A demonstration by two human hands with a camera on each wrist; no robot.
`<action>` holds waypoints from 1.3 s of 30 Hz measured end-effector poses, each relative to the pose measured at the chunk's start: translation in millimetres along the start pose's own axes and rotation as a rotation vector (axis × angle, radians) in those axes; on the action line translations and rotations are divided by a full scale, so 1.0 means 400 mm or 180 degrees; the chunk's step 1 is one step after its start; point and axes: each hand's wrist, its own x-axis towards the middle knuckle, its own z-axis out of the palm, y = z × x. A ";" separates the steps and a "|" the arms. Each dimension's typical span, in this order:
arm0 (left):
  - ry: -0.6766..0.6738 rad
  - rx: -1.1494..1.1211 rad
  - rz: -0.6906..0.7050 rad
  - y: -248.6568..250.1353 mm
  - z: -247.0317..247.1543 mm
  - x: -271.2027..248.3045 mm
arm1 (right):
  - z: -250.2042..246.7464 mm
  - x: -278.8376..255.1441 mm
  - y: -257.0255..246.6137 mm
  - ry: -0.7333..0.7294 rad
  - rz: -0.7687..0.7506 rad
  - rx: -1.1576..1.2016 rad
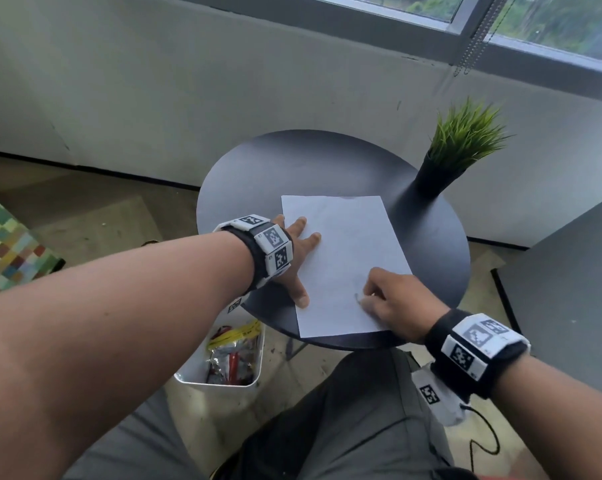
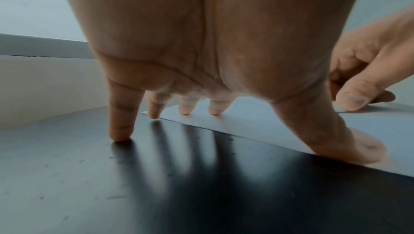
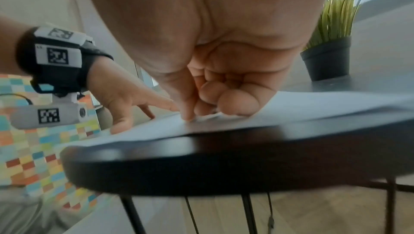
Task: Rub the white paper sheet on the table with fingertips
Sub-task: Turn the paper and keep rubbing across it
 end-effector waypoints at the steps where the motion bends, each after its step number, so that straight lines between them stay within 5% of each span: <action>1: 0.0000 -0.0005 0.0007 0.000 -0.003 -0.002 | 0.000 -0.001 0.015 0.0060 0.0094 0.0009; 8: 0.0018 -0.0136 0.0389 0.058 0.014 -0.029 | 0.004 -0.005 -0.005 0.0138 0.0173 -0.0059; 13: 0.0100 -0.0110 0.0399 0.060 0.038 -0.024 | 0.068 -0.087 -0.094 -0.0328 -0.0720 -0.0435; 19: 0.0005 -0.0077 0.0369 0.066 0.029 -0.026 | -0.021 -0.014 0.025 0.0116 0.0472 0.0008; 25: -0.0074 0.0049 0.0488 0.047 0.033 -0.038 | 0.044 -0.068 -0.052 -0.0445 -0.0598 -0.0396; 30: -0.0178 0.0136 0.0612 0.031 0.027 -0.054 | -0.070 -0.012 0.067 0.0030 0.0307 -0.0162; 34: -0.0206 -0.0044 0.0708 0.015 0.008 -0.063 | -0.118 -0.008 0.102 -0.0050 0.0141 0.0063; 39: 0.0257 -0.0180 0.0699 0.060 -0.009 -0.057 | -0.113 0.043 0.109 0.0026 0.0043 0.0131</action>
